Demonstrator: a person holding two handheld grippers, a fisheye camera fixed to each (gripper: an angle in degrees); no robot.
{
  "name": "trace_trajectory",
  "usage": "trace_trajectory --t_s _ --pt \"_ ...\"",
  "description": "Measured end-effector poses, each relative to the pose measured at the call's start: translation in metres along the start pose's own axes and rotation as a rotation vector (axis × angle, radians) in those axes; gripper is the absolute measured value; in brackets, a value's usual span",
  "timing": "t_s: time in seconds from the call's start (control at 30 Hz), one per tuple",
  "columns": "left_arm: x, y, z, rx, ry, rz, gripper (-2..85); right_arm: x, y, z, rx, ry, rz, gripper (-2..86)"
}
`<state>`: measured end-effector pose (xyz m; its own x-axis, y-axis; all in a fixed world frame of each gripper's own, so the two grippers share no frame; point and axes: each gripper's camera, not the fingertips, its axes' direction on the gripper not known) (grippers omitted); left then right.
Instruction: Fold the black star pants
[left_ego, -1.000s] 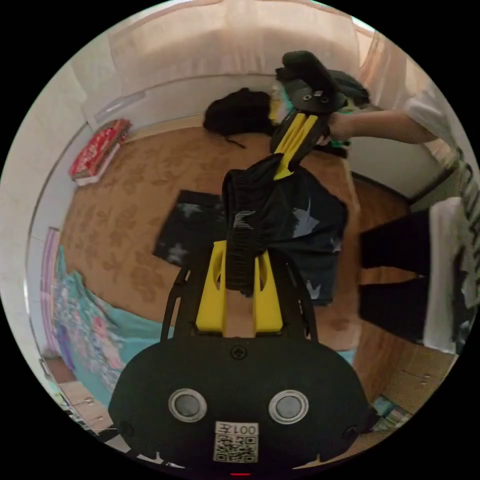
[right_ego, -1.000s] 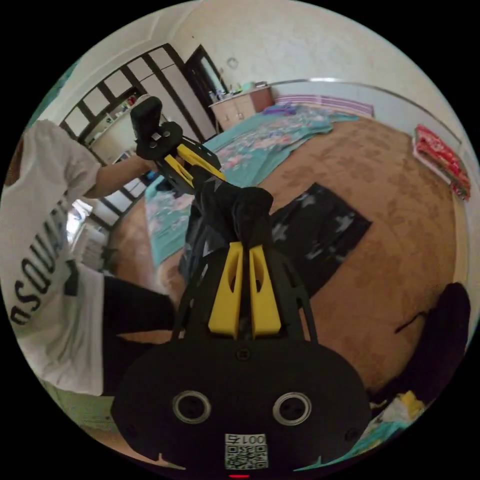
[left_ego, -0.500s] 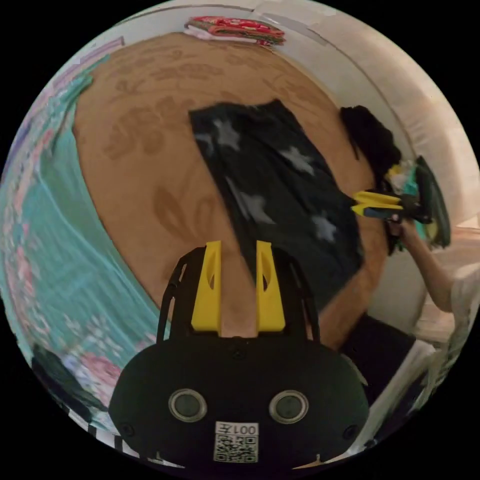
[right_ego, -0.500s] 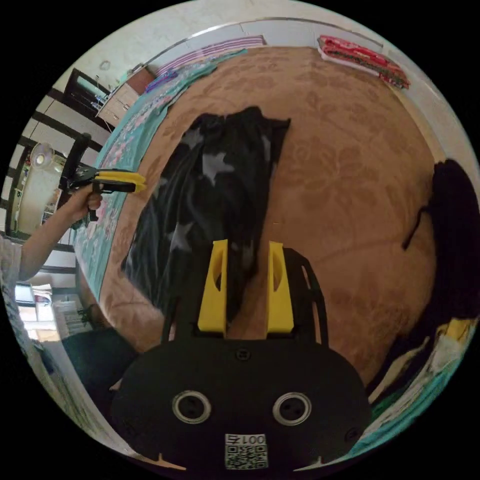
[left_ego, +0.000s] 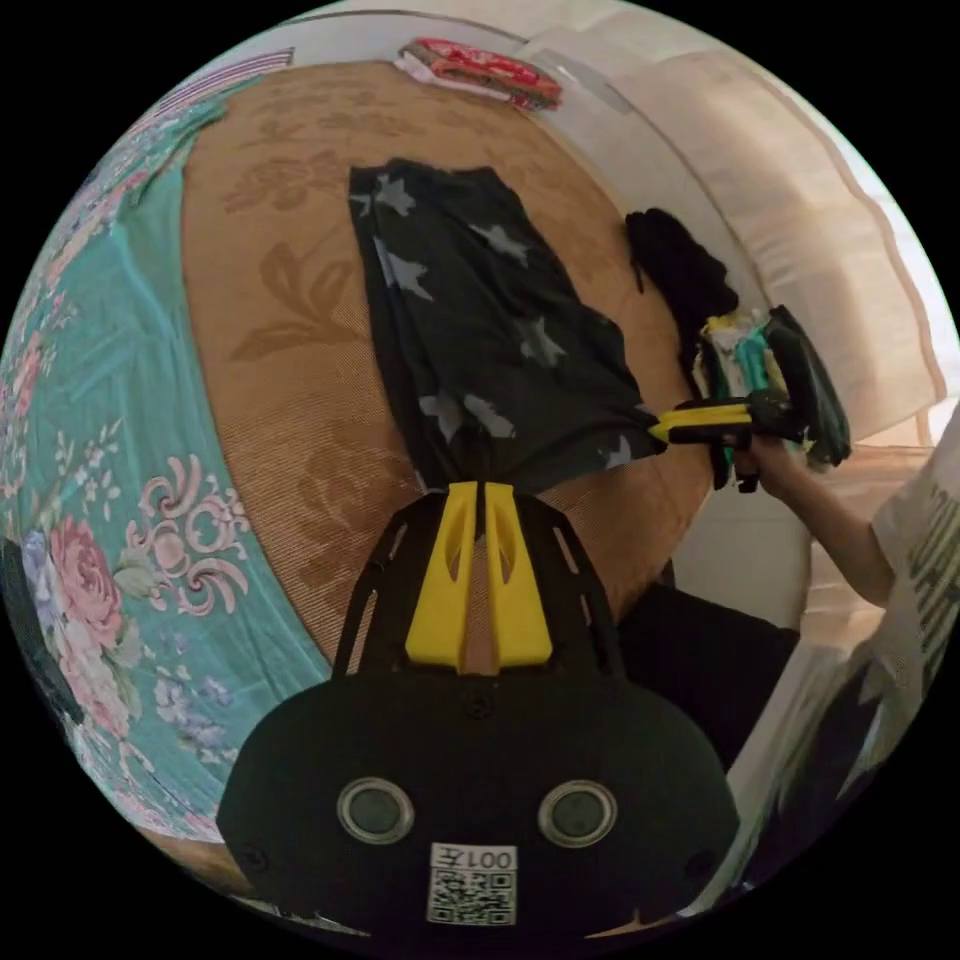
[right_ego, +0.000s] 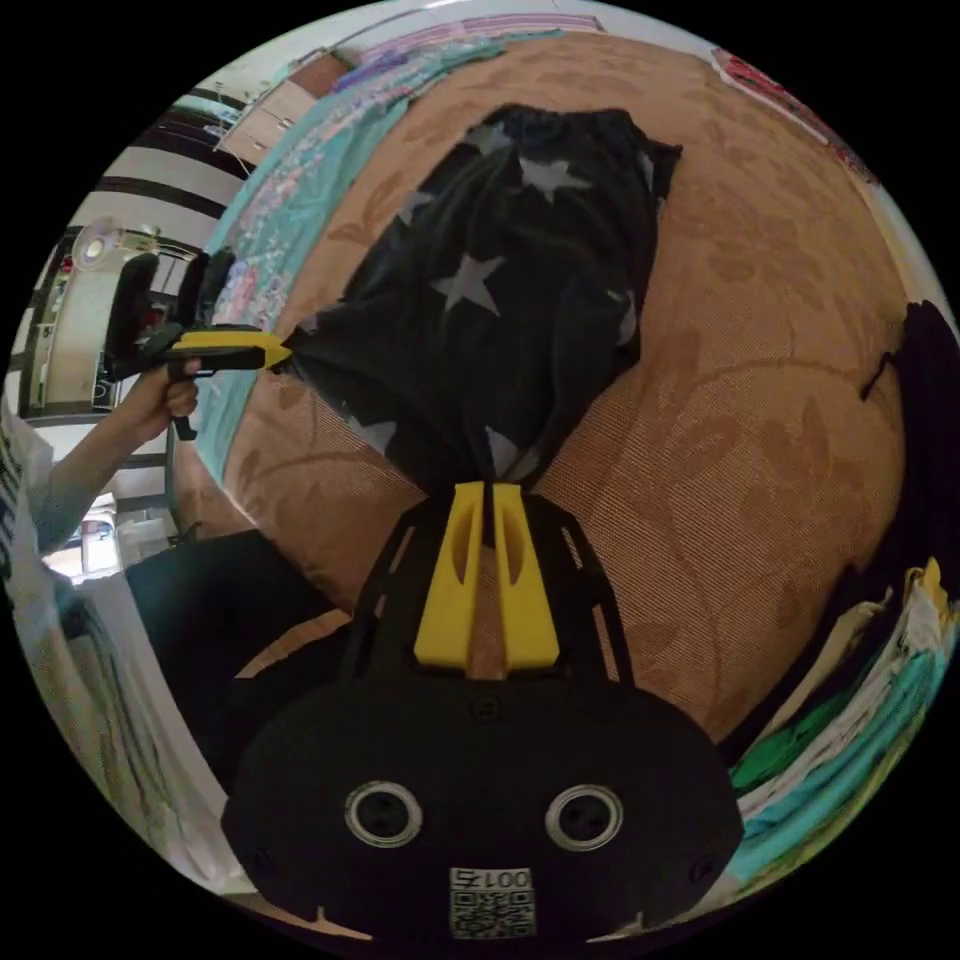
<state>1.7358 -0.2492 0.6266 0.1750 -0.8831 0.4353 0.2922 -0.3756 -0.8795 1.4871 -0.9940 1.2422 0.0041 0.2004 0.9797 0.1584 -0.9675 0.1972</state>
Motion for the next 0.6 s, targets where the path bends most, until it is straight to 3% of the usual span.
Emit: trace_trajectory --t_s 0.13,0.27,0.47,0.6 --pt "-0.027 0.021 0.029 -0.035 0.044 -0.070 -0.9 0.013 0.012 -0.003 0.043 -0.091 0.029 1.7" --pt "-0.045 0.036 0.073 -0.099 0.109 -0.202 -0.4 0.016 0.013 0.032 -0.095 -0.056 0.035 3.0" --pt "-0.038 0.034 0.085 -0.142 0.037 -0.050 8.4 0.019 0.023 0.019 -0.063 -0.085 0.051 10.4" --pt "-0.037 0.024 0.104 -0.146 -0.100 0.006 7.1 0.025 0.015 0.034 -0.080 -0.048 0.127 8.0"
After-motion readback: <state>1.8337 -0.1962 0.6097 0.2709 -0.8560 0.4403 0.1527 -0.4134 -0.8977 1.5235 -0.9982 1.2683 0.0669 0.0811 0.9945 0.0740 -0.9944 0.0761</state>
